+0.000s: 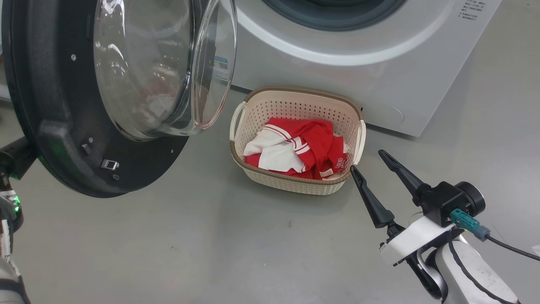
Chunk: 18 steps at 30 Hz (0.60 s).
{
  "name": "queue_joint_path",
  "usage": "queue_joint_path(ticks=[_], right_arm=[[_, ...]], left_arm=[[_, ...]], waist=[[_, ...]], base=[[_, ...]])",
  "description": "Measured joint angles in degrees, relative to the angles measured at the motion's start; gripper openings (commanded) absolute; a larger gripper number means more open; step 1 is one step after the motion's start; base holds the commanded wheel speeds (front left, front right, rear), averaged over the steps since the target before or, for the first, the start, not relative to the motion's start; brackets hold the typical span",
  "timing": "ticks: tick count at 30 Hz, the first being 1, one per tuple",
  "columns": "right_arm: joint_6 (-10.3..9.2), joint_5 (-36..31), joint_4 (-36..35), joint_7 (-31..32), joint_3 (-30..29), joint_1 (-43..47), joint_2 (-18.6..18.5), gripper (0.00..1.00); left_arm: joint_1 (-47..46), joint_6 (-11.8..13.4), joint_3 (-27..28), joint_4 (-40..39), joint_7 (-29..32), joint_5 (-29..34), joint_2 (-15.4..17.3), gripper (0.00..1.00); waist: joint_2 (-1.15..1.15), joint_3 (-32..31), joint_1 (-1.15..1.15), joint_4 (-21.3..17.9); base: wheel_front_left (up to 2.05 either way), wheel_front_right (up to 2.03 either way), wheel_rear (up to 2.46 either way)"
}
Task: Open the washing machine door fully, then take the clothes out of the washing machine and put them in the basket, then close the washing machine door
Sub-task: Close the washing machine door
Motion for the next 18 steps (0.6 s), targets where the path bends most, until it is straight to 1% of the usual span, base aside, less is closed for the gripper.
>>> queue_joint_path(ticks=[5, 10, 12, 18], right_arm=[[-0.04, 0.09, 0.22, -0.08, -0.07, 0.0, 0.08, 1.0], [-0.04, 0.1, 0.35, -0.11, -0.04, 0.0, 0.2, 1.0], [-0.04, 0.26, 0.4, -0.48, -0.02, 0.0, 0.29, 1.0], [-0.04, 0.41, 0.63, -0.51, -0.02, 0.0, 0.36, 1.0]], left_arm=[[1.82, -0.2, -1.37, -1.99, -0.53, 1.07, 0.0, 0.0], [2.27, -0.2, -1.19, -2.76, -1.24, 1.18, -0.09, 0.0], [2.5, -0.2, -1.43, -3.2, -0.33, 1.02, -0.33, 0.0], [2.86, -0.2, -1.54, -4.04, 2.63, -1.38, -2.41, 0.0]], waist=[[0.0, -0.33, 0.0, -0.01], [0.0, -0.57, 0.0, 0.05], [0.0, -0.63, 0.0, 0.06], [0.0, -0.84, 0.0, 0.0]], base=[[0.0, 0.0, 0.0], [0.0, 0.0, 0.0], [0.0, 0.0, 0.0], [0.0, 0.0, 0.0]])
